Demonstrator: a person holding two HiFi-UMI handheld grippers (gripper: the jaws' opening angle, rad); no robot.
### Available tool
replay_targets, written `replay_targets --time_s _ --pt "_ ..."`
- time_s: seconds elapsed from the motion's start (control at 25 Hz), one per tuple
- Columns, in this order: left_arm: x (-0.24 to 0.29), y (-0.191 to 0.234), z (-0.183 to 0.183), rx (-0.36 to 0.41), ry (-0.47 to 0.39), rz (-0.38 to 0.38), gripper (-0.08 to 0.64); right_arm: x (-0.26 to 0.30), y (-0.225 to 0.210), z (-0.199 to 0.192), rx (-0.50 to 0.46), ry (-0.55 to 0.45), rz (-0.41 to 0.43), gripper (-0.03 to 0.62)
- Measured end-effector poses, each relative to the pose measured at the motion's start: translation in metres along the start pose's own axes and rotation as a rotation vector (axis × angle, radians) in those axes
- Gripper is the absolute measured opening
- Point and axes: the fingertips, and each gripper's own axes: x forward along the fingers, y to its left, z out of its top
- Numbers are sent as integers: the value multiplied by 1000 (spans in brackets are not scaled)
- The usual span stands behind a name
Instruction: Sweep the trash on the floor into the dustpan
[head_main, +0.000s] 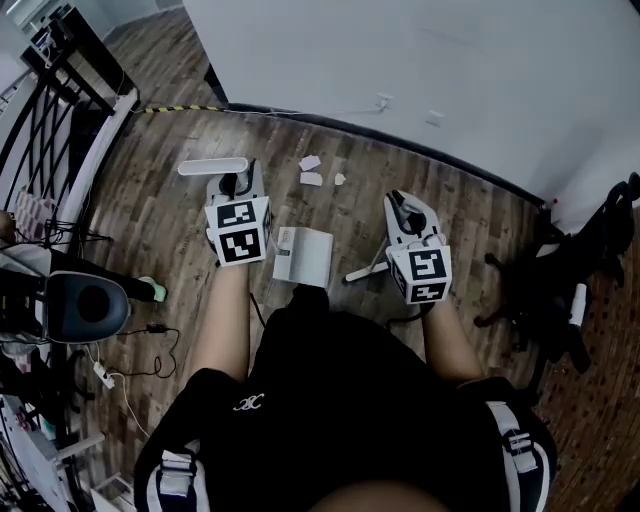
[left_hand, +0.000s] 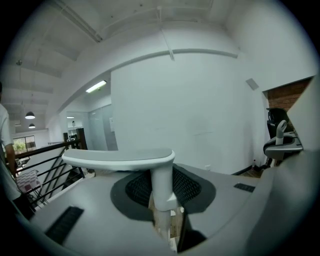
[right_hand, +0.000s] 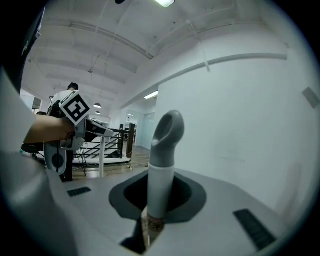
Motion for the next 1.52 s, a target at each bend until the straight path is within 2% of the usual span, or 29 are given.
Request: replay_targets --time_s 0.12,0.24,0.48,0.84,1.16,1.28,1.52 --pt "37 6 9 -14 6 -45 95 28 -13 -7 -3 37 6 51" --pt "72 22 23 -14 -1 -75 95 55 -33 -14 19 88 -47 51" --pt "141 64 35 -57 5 -81 95 113 -59 -2 38 117 -99 51" --pt "212 147 21 -116 32 11 95 214 -73 11 10 123 -112 51" --pt "279 199 -7 -141 82 141 95 283 -116 27 15 91 -137 51" --pt "310 221 -30 -204 140 217 95 311 -127 23 -3 107 -82 51" --pt "362 246 -65 -280 215 354 95 382 -149 -17 -103 212 115 51"
